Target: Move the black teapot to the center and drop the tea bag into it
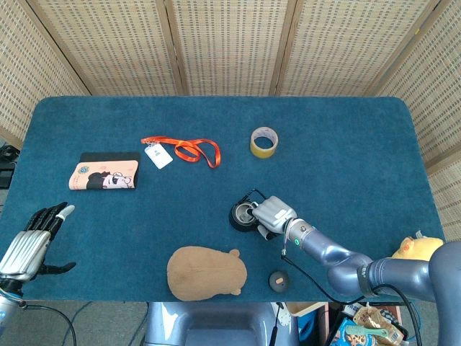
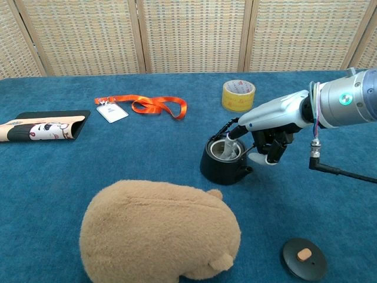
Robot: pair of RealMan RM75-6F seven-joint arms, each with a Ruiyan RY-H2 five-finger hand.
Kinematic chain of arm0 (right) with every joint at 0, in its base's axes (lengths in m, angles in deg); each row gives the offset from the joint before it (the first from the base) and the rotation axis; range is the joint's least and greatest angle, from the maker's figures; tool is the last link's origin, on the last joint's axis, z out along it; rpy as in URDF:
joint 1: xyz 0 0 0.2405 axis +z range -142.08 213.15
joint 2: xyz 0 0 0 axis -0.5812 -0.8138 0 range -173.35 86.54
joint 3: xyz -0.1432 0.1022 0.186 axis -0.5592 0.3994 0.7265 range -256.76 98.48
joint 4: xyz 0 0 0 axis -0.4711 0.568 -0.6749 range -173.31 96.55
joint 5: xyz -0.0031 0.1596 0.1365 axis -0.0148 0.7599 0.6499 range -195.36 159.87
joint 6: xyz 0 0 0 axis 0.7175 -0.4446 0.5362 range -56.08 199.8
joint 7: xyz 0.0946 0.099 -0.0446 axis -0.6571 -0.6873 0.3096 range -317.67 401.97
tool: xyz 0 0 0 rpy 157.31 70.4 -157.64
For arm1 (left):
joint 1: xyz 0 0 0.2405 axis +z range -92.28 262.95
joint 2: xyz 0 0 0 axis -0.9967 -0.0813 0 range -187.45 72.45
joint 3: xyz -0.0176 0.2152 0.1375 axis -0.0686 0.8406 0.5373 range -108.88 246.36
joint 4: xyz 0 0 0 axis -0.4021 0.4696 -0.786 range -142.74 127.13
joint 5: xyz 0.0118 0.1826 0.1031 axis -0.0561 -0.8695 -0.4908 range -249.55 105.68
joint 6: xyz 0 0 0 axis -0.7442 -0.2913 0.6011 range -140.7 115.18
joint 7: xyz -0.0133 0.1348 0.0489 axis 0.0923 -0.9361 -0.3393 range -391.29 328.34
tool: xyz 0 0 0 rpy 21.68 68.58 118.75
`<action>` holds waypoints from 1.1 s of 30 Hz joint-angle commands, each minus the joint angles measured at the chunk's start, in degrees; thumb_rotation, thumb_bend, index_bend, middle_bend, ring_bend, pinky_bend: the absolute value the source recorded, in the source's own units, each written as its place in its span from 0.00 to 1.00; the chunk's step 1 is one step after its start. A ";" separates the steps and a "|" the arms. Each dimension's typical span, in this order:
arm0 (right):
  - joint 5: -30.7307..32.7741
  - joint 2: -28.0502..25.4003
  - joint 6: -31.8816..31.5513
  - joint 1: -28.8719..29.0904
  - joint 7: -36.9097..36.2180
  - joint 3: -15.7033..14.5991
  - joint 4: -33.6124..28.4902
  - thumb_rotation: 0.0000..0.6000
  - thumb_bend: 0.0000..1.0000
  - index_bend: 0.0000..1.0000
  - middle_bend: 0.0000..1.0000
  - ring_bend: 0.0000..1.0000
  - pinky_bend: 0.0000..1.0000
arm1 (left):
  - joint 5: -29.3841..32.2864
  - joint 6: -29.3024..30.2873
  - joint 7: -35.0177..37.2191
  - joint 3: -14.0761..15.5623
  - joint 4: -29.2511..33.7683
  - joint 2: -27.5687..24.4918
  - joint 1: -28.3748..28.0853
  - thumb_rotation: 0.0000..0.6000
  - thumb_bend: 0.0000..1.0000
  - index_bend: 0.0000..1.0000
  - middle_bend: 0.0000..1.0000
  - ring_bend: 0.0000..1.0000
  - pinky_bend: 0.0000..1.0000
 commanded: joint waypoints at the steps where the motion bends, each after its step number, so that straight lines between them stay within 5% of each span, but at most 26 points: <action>1: 0.24 -0.63 -0.18 -0.01 -0.22 -0.03 -0.66 0.83 0.78 0.23 1.00 0.98 0.80 | -0.03 -0.14 -0.04 -0.03 0.05 0.01 -0.12 1.00 0.10 0.00 0.00 0.00 0.00; 21: -0.79 -2.28 -0.35 -0.61 -1.47 -0.14 -1.43 0.83 0.78 0.23 1.00 0.98 0.80 | 0.40 -0.49 -0.69 -0.16 0.39 0.18 -0.42 1.00 0.10 0.00 0.00 0.00 0.00; 33: -6.73 -9.60 -7.16 -4.93 -4.29 1.90 -10.04 0.83 0.78 0.23 1.00 0.98 0.80 | 0.90 -0.09 -1.05 -0.63 0.53 0.33 -0.48 1.00 0.10 0.00 0.00 0.00 0.00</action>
